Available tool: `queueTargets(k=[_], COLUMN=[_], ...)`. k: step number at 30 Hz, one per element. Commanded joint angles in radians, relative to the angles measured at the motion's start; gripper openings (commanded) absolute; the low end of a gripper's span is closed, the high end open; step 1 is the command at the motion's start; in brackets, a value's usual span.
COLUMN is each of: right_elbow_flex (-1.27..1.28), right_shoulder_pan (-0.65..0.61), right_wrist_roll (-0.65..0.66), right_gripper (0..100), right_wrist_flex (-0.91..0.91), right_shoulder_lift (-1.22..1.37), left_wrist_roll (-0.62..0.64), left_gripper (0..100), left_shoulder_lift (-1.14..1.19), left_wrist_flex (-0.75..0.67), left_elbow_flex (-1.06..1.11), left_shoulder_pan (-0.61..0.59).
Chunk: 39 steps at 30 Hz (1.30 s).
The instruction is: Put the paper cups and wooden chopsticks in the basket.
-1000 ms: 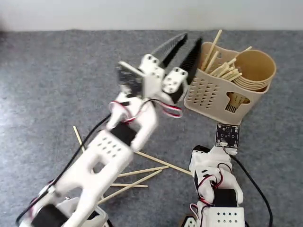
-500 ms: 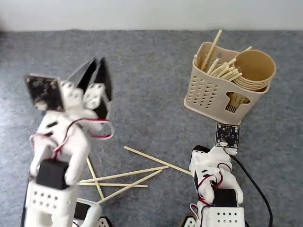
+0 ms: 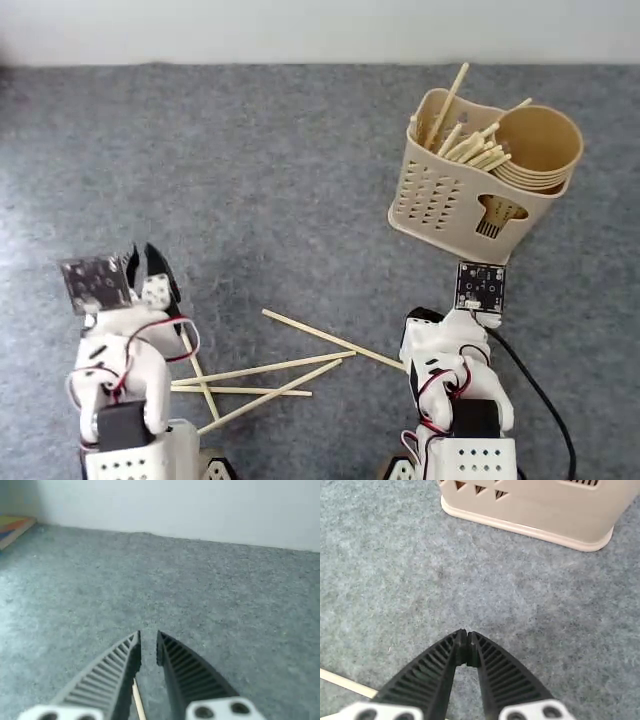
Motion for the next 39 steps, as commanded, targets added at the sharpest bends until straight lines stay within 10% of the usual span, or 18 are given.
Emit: queueTargets(k=[1, 14, 21, 39], right_elbow_flex=[0.012, -0.161, -0.535, -0.807], right_shoulder_pan=[0.005, -0.015, -0.311, -0.697], right_wrist_roll=[0.0, 0.367, 0.393, 0.407], right_gripper=[0.9, 0.9, 0.9, 9.6], right_wrist_flex=[0.004, 0.056, 0.38, 0.219], right_shoulder_lift=[-0.022, -0.013, 0.024, 1.064], left_wrist_roll=[-0.017, -0.02, -0.115, -0.117], left_gripper=[5, 5, 5, 5], left_shoulder_lift=[-0.123, -0.084, -0.084, -0.084], left_wrist_flex=[-0.006, 0.086, 0.204, 0.207], left_elbow_flex=[0.102, 0.113, 0.114, 0.114], left_shoulder_pan=[-0.009, -0.226, -0.259, -0.259])
